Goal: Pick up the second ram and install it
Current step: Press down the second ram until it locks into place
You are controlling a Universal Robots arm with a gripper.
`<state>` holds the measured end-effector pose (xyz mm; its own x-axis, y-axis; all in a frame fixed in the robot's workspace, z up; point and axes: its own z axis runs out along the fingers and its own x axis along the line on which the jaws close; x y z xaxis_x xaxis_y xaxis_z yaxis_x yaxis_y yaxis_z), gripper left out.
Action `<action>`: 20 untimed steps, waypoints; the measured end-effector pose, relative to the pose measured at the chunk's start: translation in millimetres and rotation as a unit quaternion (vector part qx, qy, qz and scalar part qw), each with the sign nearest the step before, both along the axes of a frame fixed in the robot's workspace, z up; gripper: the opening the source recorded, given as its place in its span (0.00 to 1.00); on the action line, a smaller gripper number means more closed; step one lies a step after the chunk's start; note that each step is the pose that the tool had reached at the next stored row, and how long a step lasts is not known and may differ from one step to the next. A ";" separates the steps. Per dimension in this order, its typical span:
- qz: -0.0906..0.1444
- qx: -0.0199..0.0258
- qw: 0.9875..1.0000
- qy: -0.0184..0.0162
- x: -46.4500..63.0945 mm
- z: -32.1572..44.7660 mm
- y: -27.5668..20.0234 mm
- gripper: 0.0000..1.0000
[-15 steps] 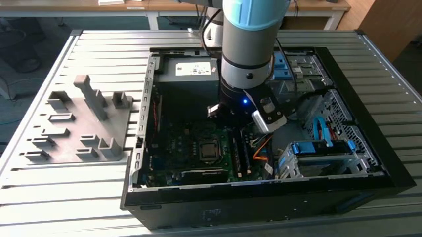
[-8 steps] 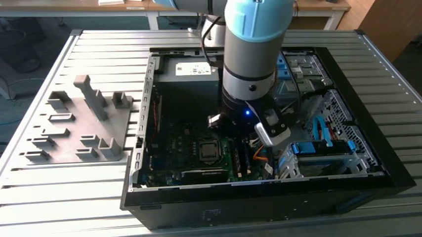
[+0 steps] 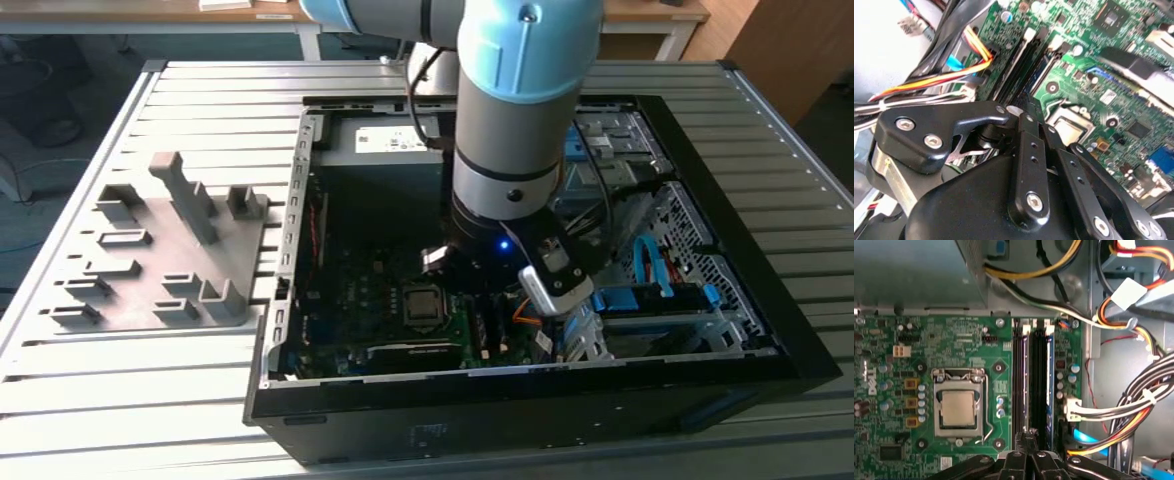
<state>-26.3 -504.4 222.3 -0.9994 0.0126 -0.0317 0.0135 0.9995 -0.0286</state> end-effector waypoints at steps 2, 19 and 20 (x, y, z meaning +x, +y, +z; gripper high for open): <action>0.001 -0.002 1.000 0.001 0.1 -0.8 -2.0 0.10; 0.010 -0.009 1.000 0.005 3.0 -4.9 -14.1 0.10; 0.010 -0.008 1.000 0.004 3.2 -2.8 -13.9 0.10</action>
<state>-23.1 -518.3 219.5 -0.9997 -0.0082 -0.0230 -0.0072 0.9990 -0.0447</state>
